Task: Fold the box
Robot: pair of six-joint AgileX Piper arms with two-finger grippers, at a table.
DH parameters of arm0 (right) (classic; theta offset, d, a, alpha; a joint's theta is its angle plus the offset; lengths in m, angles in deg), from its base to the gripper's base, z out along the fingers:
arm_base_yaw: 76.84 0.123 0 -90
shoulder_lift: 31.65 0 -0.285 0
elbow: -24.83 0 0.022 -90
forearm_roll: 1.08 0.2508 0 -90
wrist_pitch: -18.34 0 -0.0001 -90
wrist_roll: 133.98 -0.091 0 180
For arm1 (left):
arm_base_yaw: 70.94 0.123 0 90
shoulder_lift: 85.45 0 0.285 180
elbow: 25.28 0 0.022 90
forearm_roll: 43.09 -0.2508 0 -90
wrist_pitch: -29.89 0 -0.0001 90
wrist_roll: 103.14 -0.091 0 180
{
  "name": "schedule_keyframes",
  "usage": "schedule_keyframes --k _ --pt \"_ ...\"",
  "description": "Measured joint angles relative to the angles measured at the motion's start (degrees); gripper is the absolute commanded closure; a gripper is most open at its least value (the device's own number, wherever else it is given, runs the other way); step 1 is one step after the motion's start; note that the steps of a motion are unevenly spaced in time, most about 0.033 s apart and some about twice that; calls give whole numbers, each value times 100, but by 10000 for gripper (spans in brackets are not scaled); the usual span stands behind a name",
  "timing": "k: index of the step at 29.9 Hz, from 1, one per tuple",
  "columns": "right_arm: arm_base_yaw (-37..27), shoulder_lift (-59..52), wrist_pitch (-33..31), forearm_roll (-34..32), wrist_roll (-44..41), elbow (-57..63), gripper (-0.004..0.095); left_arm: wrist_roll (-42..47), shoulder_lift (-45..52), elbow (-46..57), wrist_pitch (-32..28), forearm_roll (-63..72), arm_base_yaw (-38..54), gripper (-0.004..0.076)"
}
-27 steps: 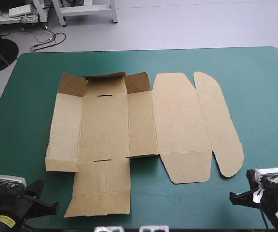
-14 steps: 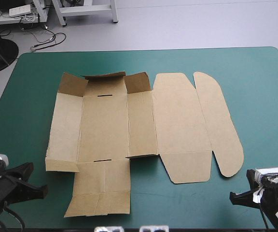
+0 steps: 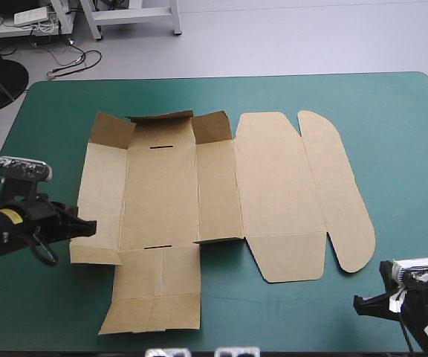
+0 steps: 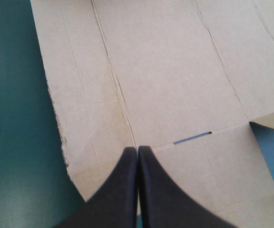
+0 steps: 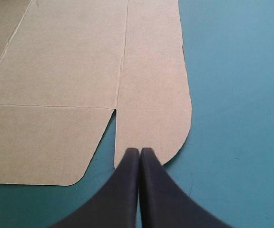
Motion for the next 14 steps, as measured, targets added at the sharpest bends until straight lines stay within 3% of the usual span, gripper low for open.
schedule_keyframes --k 6,14 --pt "0 0 0 0 0 0 923 218 -929 0 -907 -367 0 733" --pt "0 0 0 0 0 0 923 519 -2189 -4 -1083 -734 255 732"
